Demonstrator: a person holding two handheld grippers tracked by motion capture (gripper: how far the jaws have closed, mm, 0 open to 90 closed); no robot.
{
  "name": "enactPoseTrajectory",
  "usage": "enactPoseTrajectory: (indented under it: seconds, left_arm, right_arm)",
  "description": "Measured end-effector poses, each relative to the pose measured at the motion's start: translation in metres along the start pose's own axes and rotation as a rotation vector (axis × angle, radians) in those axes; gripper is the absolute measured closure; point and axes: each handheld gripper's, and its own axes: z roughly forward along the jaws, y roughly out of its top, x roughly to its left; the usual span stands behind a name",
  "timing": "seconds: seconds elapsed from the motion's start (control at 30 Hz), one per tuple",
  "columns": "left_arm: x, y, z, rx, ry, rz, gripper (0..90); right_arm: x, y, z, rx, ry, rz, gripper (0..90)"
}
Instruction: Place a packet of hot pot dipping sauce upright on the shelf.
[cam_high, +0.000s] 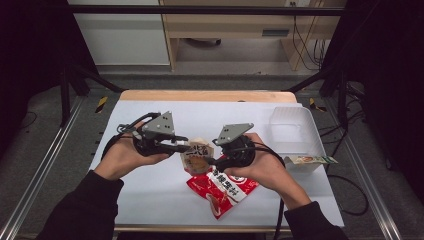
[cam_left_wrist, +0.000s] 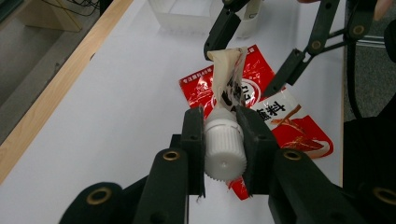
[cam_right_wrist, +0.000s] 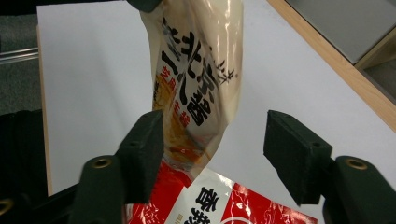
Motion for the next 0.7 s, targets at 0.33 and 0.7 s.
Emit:
enactPoseTrajectory:
  seconds: [0.33,0.7]
  left_arm:
    - [-0.001,-0.002,0.0,-0.015,-0.002,0.0,73.8]
    - [-0.005,-0.001,0.005,-0.005,-0.018,0.026,73.7]
  right_arm:
    - [-0.001,0.002,0.013,0.046,0.078,-0.007,47.5]
    - [-0.002,0.017,0.008,0.055,0.105,-0.025,65.6]
